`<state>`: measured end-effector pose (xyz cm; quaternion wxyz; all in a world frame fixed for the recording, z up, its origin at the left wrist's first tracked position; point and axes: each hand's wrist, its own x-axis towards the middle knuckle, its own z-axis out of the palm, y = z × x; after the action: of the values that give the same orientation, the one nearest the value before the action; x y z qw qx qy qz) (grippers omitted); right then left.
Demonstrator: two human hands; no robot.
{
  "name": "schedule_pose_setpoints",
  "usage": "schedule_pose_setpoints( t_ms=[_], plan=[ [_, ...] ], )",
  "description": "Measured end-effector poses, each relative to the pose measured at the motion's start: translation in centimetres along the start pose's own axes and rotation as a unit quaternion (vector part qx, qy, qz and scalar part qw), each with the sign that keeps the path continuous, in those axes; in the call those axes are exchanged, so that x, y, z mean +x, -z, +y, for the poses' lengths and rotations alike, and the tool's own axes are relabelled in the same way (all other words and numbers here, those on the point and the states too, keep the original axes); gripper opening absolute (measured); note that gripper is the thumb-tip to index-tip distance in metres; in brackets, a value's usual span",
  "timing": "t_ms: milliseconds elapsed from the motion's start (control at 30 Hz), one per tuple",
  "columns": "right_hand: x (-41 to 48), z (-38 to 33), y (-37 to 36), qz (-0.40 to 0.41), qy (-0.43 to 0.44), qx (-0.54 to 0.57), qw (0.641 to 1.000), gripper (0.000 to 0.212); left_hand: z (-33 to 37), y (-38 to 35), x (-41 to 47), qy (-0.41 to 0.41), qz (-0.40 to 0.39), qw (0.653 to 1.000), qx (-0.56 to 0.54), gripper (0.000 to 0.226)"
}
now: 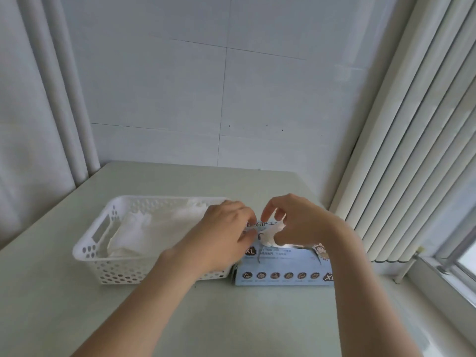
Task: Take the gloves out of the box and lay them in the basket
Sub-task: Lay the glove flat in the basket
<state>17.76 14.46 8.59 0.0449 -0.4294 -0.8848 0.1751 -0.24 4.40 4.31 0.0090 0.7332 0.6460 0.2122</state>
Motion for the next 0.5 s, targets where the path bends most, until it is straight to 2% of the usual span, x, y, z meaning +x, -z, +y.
schedule_pose_setpoints(
  t_ms=[200,300,500],
  plan=[
    [1.4,0.5,-0.6,0.109,0.001,-0.039,0.993,0.020,0.6,-2.8,0.0,-0.017,-0.020,0.999,0.032,0.045],
    [1.8,0.9,-0.7,0.134,-0.001,-0.047,0.990,0.016,0.7,-3.1,-0.1,-0.011,-0.037,0.999,0.038,0.047],
    [2.6,1.7,-1.0,0.146,-0.018,-0.079,0.986,0.026,0.5,-3.4,-0.2,-0.018,-0.062,0.996,0.066,0.053]
  ],
)
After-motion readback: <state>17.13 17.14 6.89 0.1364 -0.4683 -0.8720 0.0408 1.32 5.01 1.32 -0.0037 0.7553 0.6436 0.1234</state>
